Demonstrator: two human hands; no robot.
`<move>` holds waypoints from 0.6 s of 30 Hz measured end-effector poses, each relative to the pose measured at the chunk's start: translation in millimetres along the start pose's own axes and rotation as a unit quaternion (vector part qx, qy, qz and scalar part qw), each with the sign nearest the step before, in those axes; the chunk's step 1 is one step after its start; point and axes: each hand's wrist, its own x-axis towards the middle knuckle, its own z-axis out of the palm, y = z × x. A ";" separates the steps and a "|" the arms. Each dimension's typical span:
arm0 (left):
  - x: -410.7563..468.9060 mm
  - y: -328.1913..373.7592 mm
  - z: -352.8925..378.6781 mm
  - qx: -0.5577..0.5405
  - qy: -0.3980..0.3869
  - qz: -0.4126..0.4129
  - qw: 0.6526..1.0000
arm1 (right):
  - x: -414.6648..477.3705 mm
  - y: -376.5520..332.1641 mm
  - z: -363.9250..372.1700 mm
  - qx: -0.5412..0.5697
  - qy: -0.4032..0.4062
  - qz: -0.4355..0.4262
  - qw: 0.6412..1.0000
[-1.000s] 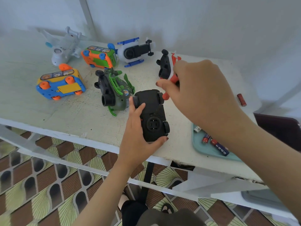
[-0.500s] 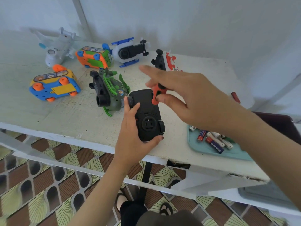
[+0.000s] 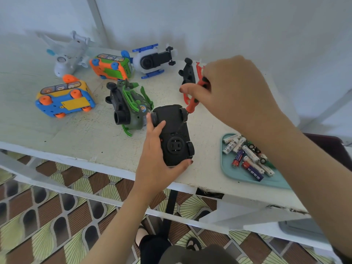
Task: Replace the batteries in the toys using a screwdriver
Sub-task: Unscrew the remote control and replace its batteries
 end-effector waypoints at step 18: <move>0.7 -1.6 0.4 -0.001 -0.001 0.000 1.000 | -23.2 13.7 18.6 0.285 0.000 -0.173 0.943</move>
